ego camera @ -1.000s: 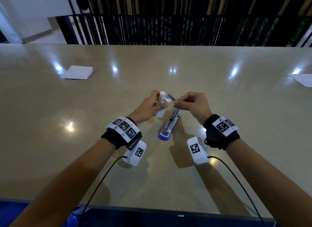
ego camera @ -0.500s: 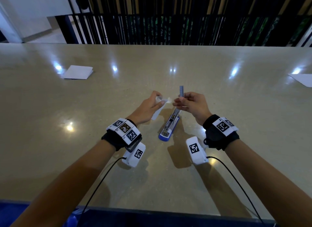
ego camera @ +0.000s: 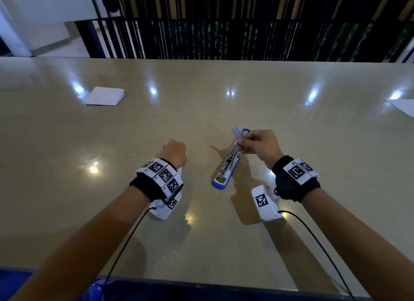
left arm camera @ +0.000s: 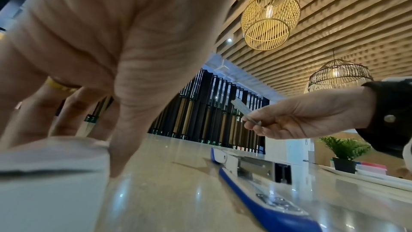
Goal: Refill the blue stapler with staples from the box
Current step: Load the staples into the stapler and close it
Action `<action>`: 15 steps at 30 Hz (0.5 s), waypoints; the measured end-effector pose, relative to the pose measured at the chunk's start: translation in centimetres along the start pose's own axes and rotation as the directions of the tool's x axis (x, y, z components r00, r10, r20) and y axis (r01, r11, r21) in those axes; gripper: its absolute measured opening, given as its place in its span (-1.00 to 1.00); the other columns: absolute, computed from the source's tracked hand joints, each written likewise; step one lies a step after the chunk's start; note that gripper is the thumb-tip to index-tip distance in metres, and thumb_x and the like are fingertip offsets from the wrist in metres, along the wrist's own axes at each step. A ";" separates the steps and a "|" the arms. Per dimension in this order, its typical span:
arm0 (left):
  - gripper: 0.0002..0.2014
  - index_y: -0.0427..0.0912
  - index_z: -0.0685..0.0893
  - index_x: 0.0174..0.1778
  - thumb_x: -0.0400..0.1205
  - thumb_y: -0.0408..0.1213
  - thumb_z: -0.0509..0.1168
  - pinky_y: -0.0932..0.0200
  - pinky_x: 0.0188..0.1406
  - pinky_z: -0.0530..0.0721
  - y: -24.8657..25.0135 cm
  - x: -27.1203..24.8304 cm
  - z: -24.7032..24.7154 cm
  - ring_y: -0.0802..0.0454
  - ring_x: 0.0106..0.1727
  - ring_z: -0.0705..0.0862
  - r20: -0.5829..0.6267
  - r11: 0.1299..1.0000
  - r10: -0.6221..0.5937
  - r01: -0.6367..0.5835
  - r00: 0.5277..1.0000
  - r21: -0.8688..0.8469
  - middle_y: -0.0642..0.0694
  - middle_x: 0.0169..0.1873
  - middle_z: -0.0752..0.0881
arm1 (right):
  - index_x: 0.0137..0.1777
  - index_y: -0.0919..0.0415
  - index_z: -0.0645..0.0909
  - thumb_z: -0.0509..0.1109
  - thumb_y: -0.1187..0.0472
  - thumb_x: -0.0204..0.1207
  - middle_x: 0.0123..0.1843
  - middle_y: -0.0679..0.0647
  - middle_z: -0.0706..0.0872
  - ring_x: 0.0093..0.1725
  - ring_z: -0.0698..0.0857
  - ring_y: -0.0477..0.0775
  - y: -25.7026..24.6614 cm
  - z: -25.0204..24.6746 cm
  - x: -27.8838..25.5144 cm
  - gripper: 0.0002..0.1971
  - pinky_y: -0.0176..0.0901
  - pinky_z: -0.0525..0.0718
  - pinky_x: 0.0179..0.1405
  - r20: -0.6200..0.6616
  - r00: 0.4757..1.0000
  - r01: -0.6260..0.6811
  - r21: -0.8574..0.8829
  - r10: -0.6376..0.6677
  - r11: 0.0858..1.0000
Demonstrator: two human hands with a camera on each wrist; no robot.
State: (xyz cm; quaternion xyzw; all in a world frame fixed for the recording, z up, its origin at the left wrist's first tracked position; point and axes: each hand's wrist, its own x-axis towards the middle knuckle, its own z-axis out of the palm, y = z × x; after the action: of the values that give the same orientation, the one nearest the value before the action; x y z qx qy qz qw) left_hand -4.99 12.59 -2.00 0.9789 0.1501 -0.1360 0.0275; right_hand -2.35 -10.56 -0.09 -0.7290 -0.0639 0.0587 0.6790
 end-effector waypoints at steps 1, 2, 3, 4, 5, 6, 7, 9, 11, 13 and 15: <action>-0.55 -0.42 0.47 0.40 0.64 -0.27 0.29 -0.18 0.40 0.52 0.2 -0.2 -0.2 -0.40 0.46 0.40 -0.010 1.000 0.006 -0.006 1.000 0.014 -0.37 0.40 0.38 | -0.06 0.48 0.62 0.42 0.53 0.43 -0.34 0.23 0.70 -0.63 0.71 -0.17 0.1 0.0 0.0 -0.89 -0.40 0.73 -0.51 -0.007 1.000 0.006 -0.014 -0.006 1.000; -0.53 -0.38 0.45 0.42 0.63 -0.24 0.31 -0.22 0.38 0.51 0.5 -0.5 -0.5 -0.40 0.50 0.34 -0.047 0.999 0.039 -0.039 0.998 -0.002 -0.34 0.42 0.35 | -0.06 0.50 0.64 0.43 0.53 0.42 -0.34 0.23 0.71 -0.63 0.70 -0.17 0.2 -0.1 0.1 -0.89 -0.39 0.74 -0.50 -0.013 1.000 0.013 -0.040 -0.014 0.999; -0.52 -0.32 0.43 0.43 0.63 -0.18 0.30 -0.26 0.36 0.52 0.9 -0.8 -0.9 -0.38 0.51 0.33 -0.120 0.993 0.101 -0.108 0.988 -0.049 -0.31 0.43 0.35 | -0.06 0.53 0.65 0.44 0.52 0.41 -0.33 0.23 0.71 -0.63 0.70 -0.17 0.2 -0.2 0.2 -0.88 -0.38 0.75 -0.48 -0.017 1.000 0.021 -0.068 -0.022 0.997; -0.52 -0.26 0.44 0.44 0.64 -0.14 0.28 -0.25 0.36 0.54 1.2 -1.1 -1.3 -0.33 0.50 0.37 -0.220 0.970 0.189 -0.217 0.957 -0.114 -0.27 0.42 0.39 | -0.07 0.56 0.66 0.45 0.53 0.40 -0.33 0.23 0.72 -0.63 0.70 -0.17 0.3 -0.2 0.3 -0.87 -0.37 0.76 -0.47 -0.018 0.999 0.029 -0.092 -0.030 0.995; -0.54 -0.20 0.45 0.45 0.66 -0.11 0.24 -0.19 0.35 0.55 1.6 -1.4 -1.7 -0.25 0.45 0.44 -0.319 0.920 0.288 -0.354 0.903 -0.169 -0.22 0.40 0.46 | -0.08 0.59 0.67 0.46 0.53 0.39 -0.34 0.22 0.72 -0.62 0.70 -0.17 0.3 -0.3 0.4 -0.87 -0.36 0.77 -0.45 -0.017 0.999 0.039 -0.111 -0.041 0.993; -0.57 -0.16 0.47 0.46 0.68 -0.10 0.21 -0.11 0.33 0.57 2.1 -1.8 -2.0 -0.16 0.39 0.51 -0.385 0.850 0.388 -0.486 0.837 -0.201 -0.17 0.36 0.53 | -0.08 0.62 0.67 0.47 0.54 0.37 -0.35 0.22 0.72 -0.62 0.71 -0.16 0.3 -0.3 0.5 -0.85 -0.34 0.78 -0.42 -0.010 0.999 0.051 -0.124 -0.053 0.991; -0.58 -0.13 0.49 0.46 0.69 -0.09 0.19 -0.01 0.30 0.59 2.6 -2.1 -2.4 -0.07 0.32 0.57 -0.409 0.780 0.471 -0.586 0.781 -0.219 -0.12 0.31 0.58 | -0.08 0.62 0.68 0.48 0.55 0.36 -0.34 0.21 0.72 -0.60 0.72 -0.15 0.2 -0.3 0.6 -0.84 -0.32 0.80 -0.39 0.003 0.998 0.064 -0.130 -0.064 0.989; -0.59 -0.11 0.53 0.44 0.67 -0.08 0.22 0.09 0.24 0.60 3.7 -2.5 -3.0 0.03 0.19 0.63 -0.398 0.699 0.566 -0.676 0.722 -0.231 -0.07 0.23 0.65 | -0.09 0.56 0.71 0.51 0.53 0.34 -0.33 0.22 0.74 -0.56 0.75 -0.11 -0.1 -0.2 0.4 -0.85 -0.28 0.82 -0.32 0.043 0.995 0.097 -0.133 -0.092 0.986; -0.63 -0.14 0.63 0.34 0.65 -0.09 0.27 0.10 0.16 0.62 4.4 -2.8 -3.6 0.06 0.07 0.66 -0.435 0.660 0.589 -0.716 0.681 -0.227 -0.09 0.13 0.73 | -0.15 0.43 0.74 0.53 0.51 0.32 -0.32 0.22 0.75 -0.51 0.77 -0.06 -0.4 -0.1 0.2 -0.89 -0.25 0.83 -0.27 0.077 0.989 0.132 -0.129 -0.123 0.983; -0.69 -0.23 0.76 0.17 0.64 -0.13 0.29 0.10 0.01 0.63 4.7 -3.0 -4.1 0.06 -0.11 0.67 -0.500 0.609 0.589 -0.756 0.634 -0.241 -0.15 -0.06 0.80 | -0.25 0.32 0.75 0.55 0.49 0.30 -0.33 0.20 0.76 -0.47 0.77 -0.03 -0.6 -0.3 -0.1 -0.90 -0.25 0.82 -0.27 0.101 0.983 0.168 -0.131 -0.156 0.977; -0.73 -0.28 0.83 0.04 0.63 -0.19 0.32 0.06 -0.11 0.64 4.9 -3.1 -4.2 -0.02 -0.23 0.70 -0.535 0.577 0.584 -0.776 0.610 -0.255 -0.21 -0.22 0.83 | -0.29 0.27 0.74 0.58 0.49 0.26 -0.34 0.19 0.77 -0.41 0.77 0.06 -0.7 -0.6 -0.2 -0.86 -0.19 0.81 -0.23 0.121 0.976 0.197 -0.155 -0.179 0.968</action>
State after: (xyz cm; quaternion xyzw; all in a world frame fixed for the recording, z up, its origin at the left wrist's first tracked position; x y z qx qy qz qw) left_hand -5.29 7.41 2.97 0.9265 -0.2168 0.1259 0.2806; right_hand -2.45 -11.17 0.70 -0.7697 -0.1735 0.0273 0.6138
